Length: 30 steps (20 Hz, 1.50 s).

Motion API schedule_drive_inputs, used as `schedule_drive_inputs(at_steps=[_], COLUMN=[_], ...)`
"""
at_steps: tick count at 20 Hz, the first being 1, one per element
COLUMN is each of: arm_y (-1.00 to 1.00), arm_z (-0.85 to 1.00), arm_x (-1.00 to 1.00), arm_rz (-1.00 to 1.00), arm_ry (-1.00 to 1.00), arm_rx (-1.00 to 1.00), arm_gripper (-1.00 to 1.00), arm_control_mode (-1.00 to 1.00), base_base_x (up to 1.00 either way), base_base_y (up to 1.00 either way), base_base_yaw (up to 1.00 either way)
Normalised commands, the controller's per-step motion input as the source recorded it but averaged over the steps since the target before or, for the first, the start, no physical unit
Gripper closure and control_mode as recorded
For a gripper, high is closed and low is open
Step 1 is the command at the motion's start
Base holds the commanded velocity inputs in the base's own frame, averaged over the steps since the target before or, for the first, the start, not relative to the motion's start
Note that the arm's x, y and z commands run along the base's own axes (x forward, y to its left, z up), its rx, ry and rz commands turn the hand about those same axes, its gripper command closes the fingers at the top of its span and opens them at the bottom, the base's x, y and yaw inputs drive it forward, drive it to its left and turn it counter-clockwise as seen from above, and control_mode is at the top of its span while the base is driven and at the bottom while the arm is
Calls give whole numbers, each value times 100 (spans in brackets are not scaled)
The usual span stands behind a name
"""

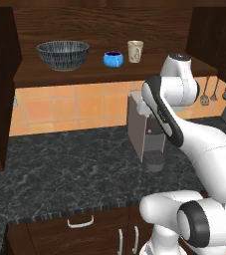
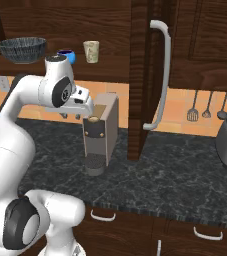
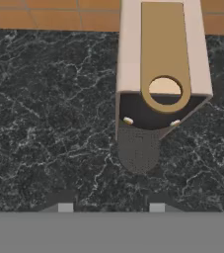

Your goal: Gather all objects into one cabinet and sort the glasses and bowls to opposite sides.

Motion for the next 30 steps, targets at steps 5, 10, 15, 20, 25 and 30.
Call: schedule_drive_inputs(at_steps=[5,10,15,20,25,30], arm_y=[0,0,0,0,0,0], arm_z=[17,0,0,0,0,0], arm_x=[6,0,0,0,0,0], arm_rz=[0,0,0,0,0,0], arm_ry=[-25,-18,0,0,0,0], arm_rx=[0,0,0,0,0,0], arm_gripper=[-100,-100,-100,-100,-100,-100], arm_control_mode=[-100,-100,100,100,100,100], base_base_x=[0,0,0,-7,3,0], base_base_y=[0,0,-1,-36,0,0], base_base_yaw=[0,0,6,39,-20,-97])
